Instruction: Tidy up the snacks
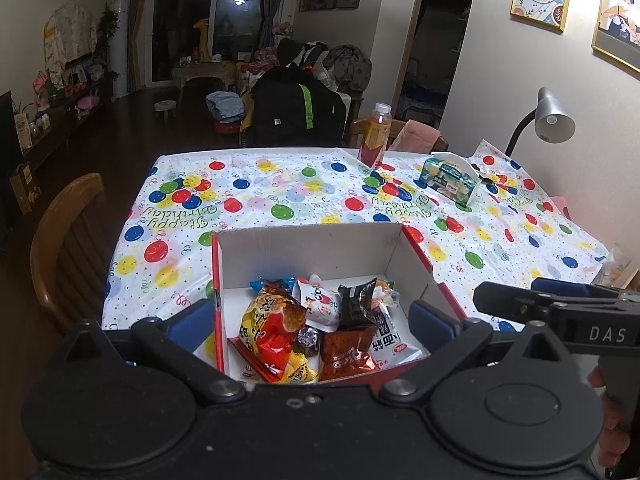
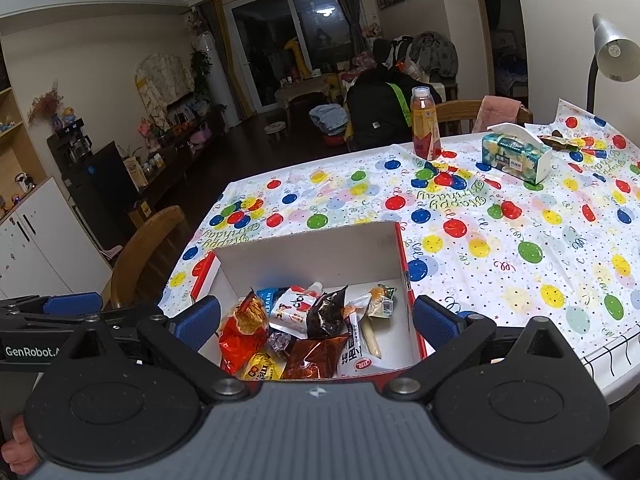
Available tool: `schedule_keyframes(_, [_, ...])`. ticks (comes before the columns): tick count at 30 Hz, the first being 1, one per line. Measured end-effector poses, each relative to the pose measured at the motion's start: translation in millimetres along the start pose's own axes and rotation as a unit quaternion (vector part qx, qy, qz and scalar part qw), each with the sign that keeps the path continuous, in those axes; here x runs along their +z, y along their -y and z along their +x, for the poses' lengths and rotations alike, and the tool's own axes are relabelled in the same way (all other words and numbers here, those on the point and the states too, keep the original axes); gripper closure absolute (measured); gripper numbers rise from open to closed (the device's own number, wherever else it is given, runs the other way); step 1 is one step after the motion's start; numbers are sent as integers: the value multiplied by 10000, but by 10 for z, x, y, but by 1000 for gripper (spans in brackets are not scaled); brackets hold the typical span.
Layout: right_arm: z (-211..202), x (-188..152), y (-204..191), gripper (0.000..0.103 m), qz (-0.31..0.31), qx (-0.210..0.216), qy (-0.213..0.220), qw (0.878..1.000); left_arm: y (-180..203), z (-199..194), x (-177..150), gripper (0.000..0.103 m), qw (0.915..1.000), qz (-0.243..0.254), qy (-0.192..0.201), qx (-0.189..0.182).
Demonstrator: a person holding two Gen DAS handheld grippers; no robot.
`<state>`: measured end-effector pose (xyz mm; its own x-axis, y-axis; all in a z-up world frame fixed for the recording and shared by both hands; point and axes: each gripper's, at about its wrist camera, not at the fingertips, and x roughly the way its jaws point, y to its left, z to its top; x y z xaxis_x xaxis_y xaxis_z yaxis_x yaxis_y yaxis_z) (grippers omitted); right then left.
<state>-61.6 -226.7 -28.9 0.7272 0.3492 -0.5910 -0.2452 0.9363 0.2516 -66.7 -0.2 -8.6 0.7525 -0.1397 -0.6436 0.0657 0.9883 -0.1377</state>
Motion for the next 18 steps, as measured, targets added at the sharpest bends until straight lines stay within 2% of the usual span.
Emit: schedule_keyframes(18, [33,31,89,0,-29,75,-128,9999,149,45,18,0,9999,-22,-122,27])
